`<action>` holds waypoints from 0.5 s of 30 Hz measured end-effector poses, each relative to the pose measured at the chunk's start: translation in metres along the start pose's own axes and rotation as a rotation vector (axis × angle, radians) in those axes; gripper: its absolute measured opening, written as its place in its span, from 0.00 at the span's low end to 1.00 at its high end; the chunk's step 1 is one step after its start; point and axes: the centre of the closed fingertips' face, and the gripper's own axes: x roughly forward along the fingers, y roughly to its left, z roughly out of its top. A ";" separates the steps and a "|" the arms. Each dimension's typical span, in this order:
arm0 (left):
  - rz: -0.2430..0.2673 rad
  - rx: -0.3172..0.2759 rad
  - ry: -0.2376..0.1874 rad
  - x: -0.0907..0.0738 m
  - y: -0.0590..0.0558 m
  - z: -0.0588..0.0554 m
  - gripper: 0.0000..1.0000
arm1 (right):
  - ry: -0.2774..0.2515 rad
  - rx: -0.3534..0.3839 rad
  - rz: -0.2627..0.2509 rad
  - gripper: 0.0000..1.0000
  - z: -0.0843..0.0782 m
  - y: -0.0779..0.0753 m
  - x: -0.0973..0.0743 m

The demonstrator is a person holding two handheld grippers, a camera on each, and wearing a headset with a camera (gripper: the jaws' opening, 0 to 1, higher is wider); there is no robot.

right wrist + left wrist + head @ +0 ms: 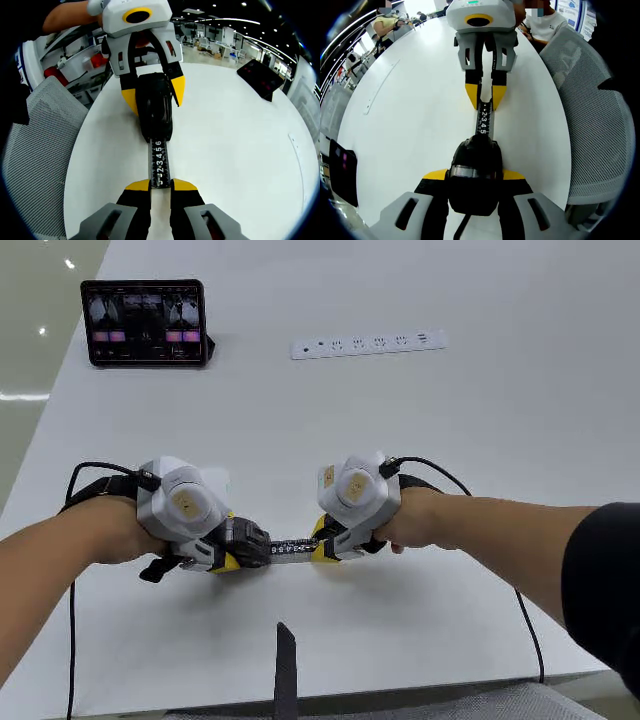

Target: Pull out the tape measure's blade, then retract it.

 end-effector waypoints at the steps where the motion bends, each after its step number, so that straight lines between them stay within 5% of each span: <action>1: 0.000 0.000 0.000 0.000 0.000 0.000 0.33 | 0.001 -0.001 0.000 0.10 0.000 0.000 0.000; 15: -0.001 0.001 0.001 0.001 0.001 0.000 0.33 | 0.013 0.009 0.000 0.10 -0.008 0.001 -0.007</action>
